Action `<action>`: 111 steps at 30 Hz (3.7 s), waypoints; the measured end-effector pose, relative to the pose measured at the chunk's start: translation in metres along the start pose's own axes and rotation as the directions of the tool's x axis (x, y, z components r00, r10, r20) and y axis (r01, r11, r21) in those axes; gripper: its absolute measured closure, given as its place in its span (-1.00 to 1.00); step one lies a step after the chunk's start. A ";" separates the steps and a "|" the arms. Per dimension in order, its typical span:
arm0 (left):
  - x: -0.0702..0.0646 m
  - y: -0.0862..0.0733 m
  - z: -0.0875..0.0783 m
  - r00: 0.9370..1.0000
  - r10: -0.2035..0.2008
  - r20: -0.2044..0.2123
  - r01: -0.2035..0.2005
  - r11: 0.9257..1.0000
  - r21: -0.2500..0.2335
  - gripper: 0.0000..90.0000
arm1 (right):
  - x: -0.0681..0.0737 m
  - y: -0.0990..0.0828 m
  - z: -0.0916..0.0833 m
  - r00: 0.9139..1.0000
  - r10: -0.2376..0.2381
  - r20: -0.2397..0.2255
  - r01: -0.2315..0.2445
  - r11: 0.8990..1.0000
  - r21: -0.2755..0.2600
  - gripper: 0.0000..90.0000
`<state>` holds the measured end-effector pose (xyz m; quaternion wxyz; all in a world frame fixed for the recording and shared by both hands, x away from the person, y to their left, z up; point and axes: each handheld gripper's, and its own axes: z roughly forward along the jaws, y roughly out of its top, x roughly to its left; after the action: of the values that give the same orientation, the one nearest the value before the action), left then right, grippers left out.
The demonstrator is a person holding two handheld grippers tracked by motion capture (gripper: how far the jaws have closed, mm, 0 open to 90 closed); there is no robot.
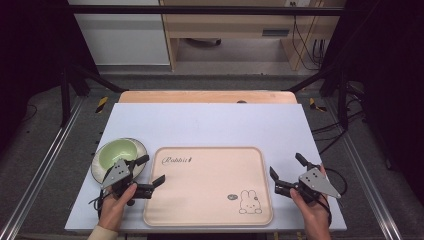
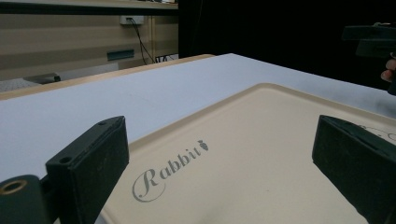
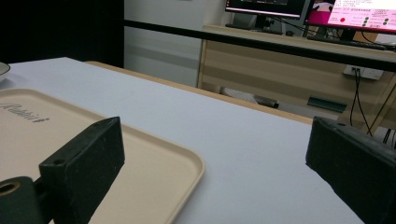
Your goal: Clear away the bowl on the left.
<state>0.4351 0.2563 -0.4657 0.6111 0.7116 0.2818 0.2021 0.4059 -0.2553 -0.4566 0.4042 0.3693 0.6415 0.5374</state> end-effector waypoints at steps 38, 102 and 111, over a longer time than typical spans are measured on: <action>0.081 0.072 -0.022 0.936 -0.064 -0.347 0.092 0.994 0.064 -0.86 | 0.009 -0.002 0.004 0.999 0.007 -0.034 -0.005 0.999 0.047 -0.91; 0.129 0.028 -0.063 0.783 -0.094 -0.615 0.402 0.831 0.384 -0.33 | 0.011 -0.001 0.006 0.999 0.023 -0.044 -0.020 0.997 0.070 -0.90; 0.130 0.022 -0.060 0.797 -0.141 -0.587 0.435 0.808 0.397 -0.01 | 0.011 -0.001 0.006 0.999 0.024 -0.047 -0.020 0.997 0.073 -0.90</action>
<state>0.4990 0.3835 -0.4412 0.3207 0.7097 0.5915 0.2087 0.4065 -0.2428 -0.4597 0.3692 0.3779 0.6659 0.5267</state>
